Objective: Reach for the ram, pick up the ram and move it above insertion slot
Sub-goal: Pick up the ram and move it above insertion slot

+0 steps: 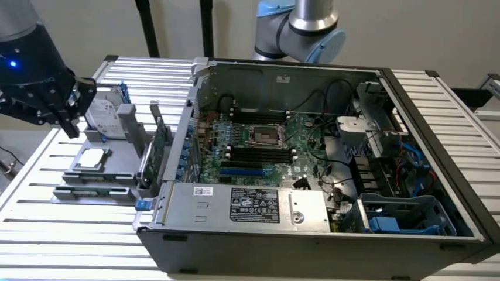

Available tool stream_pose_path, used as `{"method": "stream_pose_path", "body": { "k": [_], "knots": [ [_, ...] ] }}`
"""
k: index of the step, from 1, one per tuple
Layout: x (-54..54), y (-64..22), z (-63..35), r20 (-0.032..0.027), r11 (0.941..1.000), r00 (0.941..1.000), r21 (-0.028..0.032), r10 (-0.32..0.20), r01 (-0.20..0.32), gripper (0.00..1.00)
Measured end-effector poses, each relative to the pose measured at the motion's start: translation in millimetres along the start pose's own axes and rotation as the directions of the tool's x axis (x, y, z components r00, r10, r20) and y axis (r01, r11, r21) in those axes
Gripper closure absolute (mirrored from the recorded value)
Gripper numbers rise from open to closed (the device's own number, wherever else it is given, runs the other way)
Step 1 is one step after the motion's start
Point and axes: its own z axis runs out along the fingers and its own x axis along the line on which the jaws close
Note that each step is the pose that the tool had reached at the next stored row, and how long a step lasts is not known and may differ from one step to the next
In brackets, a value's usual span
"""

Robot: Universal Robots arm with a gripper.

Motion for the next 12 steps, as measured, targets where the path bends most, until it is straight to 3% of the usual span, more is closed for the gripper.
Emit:
{"method": "stream_pose_path", "body": {
  "k": [6,12],
  "knots": [
    [0.0,0.0,0.1,-0.0041,0.9941,0.9941,-0.0002,-0.109,0.109,0.89],
    [0.0,0.0,0.1,-0.0082,0.9762,0.9762,-0.0008,-0.217,0.217,0.89]
  ]
}}
